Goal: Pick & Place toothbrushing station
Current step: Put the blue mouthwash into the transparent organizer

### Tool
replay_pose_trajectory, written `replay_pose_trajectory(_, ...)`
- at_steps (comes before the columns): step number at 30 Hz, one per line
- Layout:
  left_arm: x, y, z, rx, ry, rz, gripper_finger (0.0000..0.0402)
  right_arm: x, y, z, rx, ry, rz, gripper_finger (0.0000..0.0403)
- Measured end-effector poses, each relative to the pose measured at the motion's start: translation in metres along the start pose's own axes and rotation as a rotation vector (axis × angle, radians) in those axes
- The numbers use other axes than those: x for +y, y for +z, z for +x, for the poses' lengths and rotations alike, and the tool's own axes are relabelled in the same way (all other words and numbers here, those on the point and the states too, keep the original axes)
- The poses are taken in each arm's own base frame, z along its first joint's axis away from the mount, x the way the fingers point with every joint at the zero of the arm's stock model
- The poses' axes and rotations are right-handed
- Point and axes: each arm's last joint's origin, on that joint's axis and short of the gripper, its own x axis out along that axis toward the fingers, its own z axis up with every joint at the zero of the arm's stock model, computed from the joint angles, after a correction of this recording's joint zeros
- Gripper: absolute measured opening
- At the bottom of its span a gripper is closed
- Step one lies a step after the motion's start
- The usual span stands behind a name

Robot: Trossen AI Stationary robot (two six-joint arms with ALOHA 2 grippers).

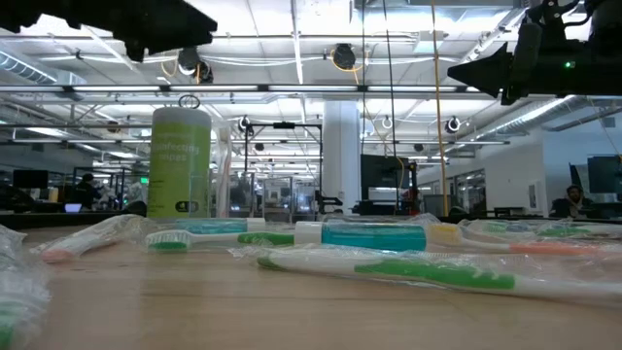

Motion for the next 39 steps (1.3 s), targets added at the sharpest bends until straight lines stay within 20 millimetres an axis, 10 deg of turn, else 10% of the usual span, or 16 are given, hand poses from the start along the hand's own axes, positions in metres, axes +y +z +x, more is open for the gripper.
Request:
replay_pose_trajectory(8,-0.008,0.009,0.004,0.040,-0.329,-0.212,0.0161,0.000,0.000,0.000,0.000,0.000,0.000,0.0004)
replay_pose_trajectory(39,-0.068,-0.036,0.127,0.735,-0.239,0.071,0.0161,0.000,-0.001,0.000,0.007,0.001,0.023,0.0004)
